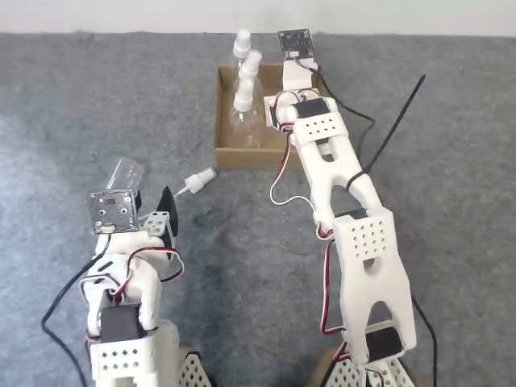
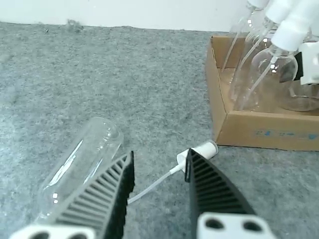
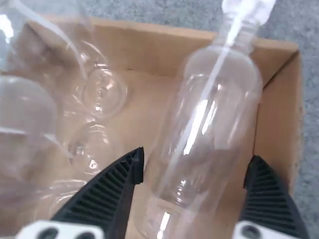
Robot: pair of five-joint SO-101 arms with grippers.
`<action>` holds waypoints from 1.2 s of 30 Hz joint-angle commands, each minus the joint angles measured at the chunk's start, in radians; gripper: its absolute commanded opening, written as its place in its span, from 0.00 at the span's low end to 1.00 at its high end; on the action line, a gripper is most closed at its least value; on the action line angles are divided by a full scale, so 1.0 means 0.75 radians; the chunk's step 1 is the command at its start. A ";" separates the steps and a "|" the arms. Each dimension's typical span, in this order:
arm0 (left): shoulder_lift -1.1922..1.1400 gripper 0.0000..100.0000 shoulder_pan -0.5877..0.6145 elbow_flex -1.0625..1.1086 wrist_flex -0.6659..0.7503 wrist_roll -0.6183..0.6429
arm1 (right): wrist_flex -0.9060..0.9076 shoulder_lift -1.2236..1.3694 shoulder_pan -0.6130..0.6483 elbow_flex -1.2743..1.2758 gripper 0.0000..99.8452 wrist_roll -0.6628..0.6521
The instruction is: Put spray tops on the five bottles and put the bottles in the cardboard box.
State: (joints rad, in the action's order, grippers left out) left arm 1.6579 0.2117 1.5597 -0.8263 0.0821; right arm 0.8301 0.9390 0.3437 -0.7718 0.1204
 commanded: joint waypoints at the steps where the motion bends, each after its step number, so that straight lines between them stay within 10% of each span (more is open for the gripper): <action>1: 0.016 0.16 0.004 -0.077 -0.006 -0.018 | -0.040 -0.030 0.005 -0.031 0.30 0.012; 36: 0.016 0.16 0.004 -0.077 -0.006 -0.018 | -0.062 -0.062 -0.116 -0.031 0.02 0.012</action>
State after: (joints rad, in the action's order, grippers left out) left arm 1.6579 0.2117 1.5597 -0.8263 0.0821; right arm 0.7810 0.9666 0.2793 -0.7718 0.1204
